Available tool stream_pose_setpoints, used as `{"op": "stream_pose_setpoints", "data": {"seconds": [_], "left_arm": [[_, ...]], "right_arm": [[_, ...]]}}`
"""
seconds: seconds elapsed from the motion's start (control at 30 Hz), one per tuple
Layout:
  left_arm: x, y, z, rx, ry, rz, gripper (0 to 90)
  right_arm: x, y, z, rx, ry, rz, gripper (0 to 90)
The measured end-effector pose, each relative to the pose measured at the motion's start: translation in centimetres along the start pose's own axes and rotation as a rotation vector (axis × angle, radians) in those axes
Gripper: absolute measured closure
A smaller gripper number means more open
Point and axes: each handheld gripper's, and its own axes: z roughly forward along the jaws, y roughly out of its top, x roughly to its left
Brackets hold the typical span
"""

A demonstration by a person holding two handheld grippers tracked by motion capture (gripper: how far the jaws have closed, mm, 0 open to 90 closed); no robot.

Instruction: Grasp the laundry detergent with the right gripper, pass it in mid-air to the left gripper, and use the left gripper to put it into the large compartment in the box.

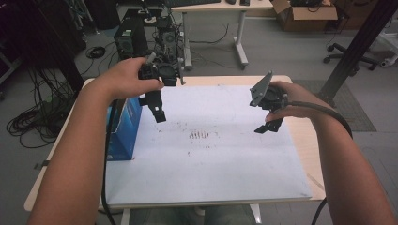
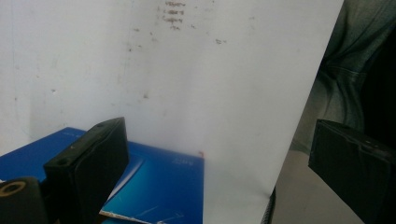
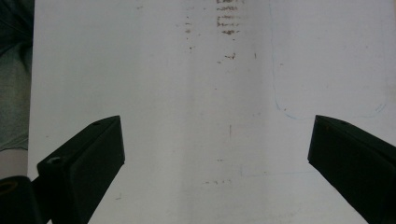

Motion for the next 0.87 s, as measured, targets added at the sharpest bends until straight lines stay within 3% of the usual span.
{"op": "stream_pose_setpoints", "data": {"seconds": [0.87], "left_arm": [[0.76,0.49,0.43,-0.007,-0.004,-0.003,5.5]], "right_arm": [[-0.04,0.05,-0.06,0.001,-0.009,0.006,3.9]]}}
